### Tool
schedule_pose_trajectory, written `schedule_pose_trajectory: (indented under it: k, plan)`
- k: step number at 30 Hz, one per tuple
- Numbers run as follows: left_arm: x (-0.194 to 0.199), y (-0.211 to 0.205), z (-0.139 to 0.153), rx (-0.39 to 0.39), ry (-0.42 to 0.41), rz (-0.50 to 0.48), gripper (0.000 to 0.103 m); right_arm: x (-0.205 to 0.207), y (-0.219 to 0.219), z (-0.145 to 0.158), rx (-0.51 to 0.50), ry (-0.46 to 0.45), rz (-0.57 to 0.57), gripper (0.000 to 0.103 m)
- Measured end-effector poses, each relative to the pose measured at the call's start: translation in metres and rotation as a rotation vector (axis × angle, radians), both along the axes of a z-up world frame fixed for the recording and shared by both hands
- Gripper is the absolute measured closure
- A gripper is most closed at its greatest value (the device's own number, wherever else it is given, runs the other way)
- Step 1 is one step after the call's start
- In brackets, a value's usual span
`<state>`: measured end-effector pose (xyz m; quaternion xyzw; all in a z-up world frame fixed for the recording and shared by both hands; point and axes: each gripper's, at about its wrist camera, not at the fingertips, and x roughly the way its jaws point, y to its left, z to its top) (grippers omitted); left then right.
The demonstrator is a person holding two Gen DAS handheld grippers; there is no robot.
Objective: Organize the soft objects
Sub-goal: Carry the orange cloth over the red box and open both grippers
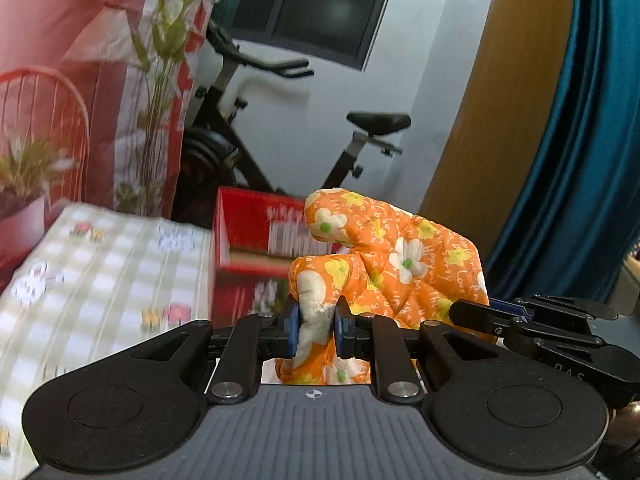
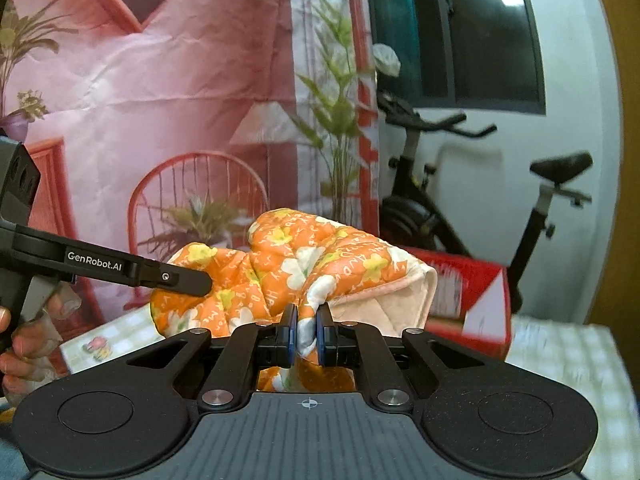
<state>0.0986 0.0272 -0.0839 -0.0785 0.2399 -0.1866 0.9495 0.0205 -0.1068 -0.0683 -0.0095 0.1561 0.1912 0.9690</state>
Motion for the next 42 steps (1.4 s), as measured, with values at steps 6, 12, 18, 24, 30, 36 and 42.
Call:
schedule_pose_trajectory:
  k: [6, 12, 18, 24, 30, 36, 42]
  plan:
    - [0.067, -0.016, 0.013, 0.016, -0.020, 0.027, 0.085, 0.073, -0.012, 0.022, -0.042, -0.012, 0.001, 0.094]
    - [0.138, -0.033, 0.008, 0.033, 0.014, 0.044, 0.085, 0.163, -0.028, 0.009, -0.011, 0.065, -0.008, 0.094]
    - [0.192, -0.030, -0.023, -0.032, 0.167, 0.070, 0.085, 0.234, -0.045, -0.028, 0.038, 0.195, -0.056, 0.094]
    - [0.211, -0.039, -0.047, 0.042, 0.228, 0.077, 0.085, 0.261, -0.049, -0.063, 0.036, 0.292, -0.083, 0.094]
    - [0.220, -0.044, -0.062, 0.112, 0.243, 0.059, 0.083, 0.271, -0.052, -0.085, 0.033, 0.369, -0.128, 0.091]
    - [0.219, -0.051, -0.063, 0.193, 0.234, 0.046, 0.050, 0.269, -0.053, -0.093, -0.021, 0.418, -0.251, 0.068]
    - [0.200, -0.042, -0.048, 0.202, 0.205, 0.051, 0.046, 0.248, -0.058, -0.088, -0.004, 0.389, -0.291, 0.053]
